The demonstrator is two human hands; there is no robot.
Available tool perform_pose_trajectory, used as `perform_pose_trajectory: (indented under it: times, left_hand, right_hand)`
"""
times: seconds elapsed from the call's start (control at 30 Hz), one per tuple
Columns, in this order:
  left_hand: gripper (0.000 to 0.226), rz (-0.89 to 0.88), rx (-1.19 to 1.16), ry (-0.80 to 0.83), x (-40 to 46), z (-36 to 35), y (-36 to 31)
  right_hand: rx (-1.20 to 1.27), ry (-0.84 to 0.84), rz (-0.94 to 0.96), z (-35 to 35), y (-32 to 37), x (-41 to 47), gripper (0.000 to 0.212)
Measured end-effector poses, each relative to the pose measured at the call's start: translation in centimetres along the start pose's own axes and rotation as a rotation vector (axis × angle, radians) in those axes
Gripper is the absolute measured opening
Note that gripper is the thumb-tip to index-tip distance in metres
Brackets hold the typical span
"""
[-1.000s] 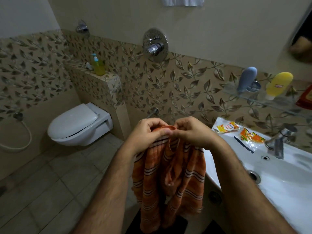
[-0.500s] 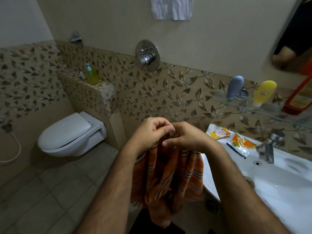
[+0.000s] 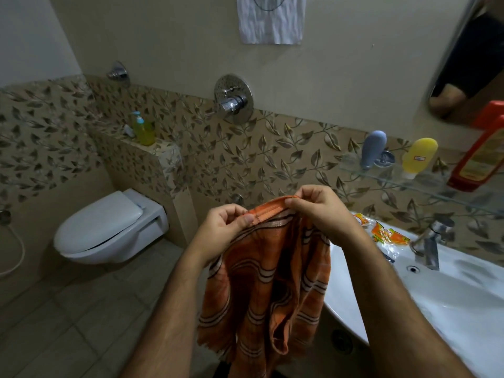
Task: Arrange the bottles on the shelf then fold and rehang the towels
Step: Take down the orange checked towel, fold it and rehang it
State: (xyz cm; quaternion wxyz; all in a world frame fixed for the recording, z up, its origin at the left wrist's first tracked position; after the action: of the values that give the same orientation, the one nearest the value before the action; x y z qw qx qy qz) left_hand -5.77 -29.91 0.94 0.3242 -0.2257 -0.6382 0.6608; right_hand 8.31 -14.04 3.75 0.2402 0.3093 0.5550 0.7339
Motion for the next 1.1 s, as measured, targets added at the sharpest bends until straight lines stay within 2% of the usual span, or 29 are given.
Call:
perform_pose_trajectory:
  times: [0.07,0.13,0.17,0.2,0.27,0.3,0.37,0.43,0.57,0.67,0.73,0.77,0.8,0.87,0.9,0.93,1.0,1.1]
  left_hand:
    - [0.005,-0.059,0.021,-0.006,0.1,-0.1,-1.1]
    - [0.003,-0.114,0.117,0.064,0.2,-0.8,-2.4]
    - [0.003,-0.131,0.169,0.116,0.2,-1.2,-2.8]
    - [0.002,-0.146,0.218,0.163,0.3,-1.6,-3.1]
    - [0.002,-0.175,0.289,0.207,0.5,-1.9,-3.2]
    - [0.002,-0.183,0.301,0.207,0.6,-1.9,-3.1]
    - [0.002,-0.175,0.307,0.192,0.7,-1.5,-2.8]
    - [0.010,-0.128,0.317,0.177,0.8,-0.8,-2.1]
    - [0.011,-0.064,0.320,0.124,1.0,1.0,-0.8]
    - [0.007,-0.080,0.428,0.099,1.0,1.8,-0.8]
    - [0.007,-0.084,0.417,0.076,1.0,1.9,-1.0]
    - [0.007,-0.092,0.411,0.074,1.0,1.7,-1.2]
    - [0.005,-0.104,0.416,0.084,0.9,1.4,-1.4]
    - [0.004,-0.139,0.444,0.140,0.9,0.5,-2.0]
    - [0.004,-0.155,0.464,0.176,0.8,0.1,-2.3]
    - [0.004,-0.166,0.491,0.206,0.9,-0.3,-2.6]
    - [0.004,-0.175,0.538,0.239,0.9,-0.5,-2.8]
    - [0.008,-0.149,0.549,0.247,0.8,0.1,-2.3]
  right_hand:
    - [-0.026,0.060,-0.026,-0.2,-0.3,-0.2,0.014]
    - [-0.051,0.181,-0.075,-0.9,-0.7,-0.5,0.047]
    - [-0.058,0.257,-0.087,-1.4,-0.8,-0.7,0.056]
    - [-0.049,0.322,-0.087,-1.9,-0.8,-1.0,0.051]
    - [-0.089,0.377,-0.065,-2.5,-0.7,-1.2,0.017]
    - [-0.103,0.361,-0.064,-2.5,-0.7,-1.3,0.015]
    - [-0.095,0.297,-0.078,-2.0,-0.6,-1.3,0.027]
    - [-0.080,0.214,-0.071,-1.2,-0.3,-1.1,0.031]
    - [-0.185,0.066,-0.044,0.4,-0.8,-0.5,0.038]
    - [-0.278,-0.077,-0.099,0.9,-1.6,-0.2,0.030]
    - [-0.346,-0.138,-0.060,0.8,-1.2,-0.4,0.023]
    - [-0.359,-0.124,-0.022,0.5,-1.1,-0.4,0.016]
    - [-0.349,-0.072,-0.011,0.0,-0.8,-0.5,0.020]
    - [-0.286,0.126,-0.030,-1.4,-0.4,-1.1,0.053]
    - [-0.266,0.223,-0.036,-2.2,-0.5,-1.3,0.059]
    - [-0.257,0.288,-0.029,-2.9,-0.6,-1.4,0.054]
    - [-0.282,0.345,-0.025,-3.4,-0.7,-1.6,0.021]
    - [-0.217,0.343,-0.083,-3.0,-1.0,-1.6,0.022]
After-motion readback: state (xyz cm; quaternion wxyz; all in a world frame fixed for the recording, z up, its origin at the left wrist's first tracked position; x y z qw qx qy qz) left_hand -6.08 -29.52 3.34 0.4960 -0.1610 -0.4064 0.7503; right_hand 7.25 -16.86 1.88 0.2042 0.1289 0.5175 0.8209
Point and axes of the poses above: each hand's wrist, its own x-axis towards the middle knuckle, its own z-axis out of the back of the hand, y = z × x, the point moved 3 cm from there along x, towards the middle knuckle, and after that the axes turned 9 degrees about -y, right-handed, at the moved point
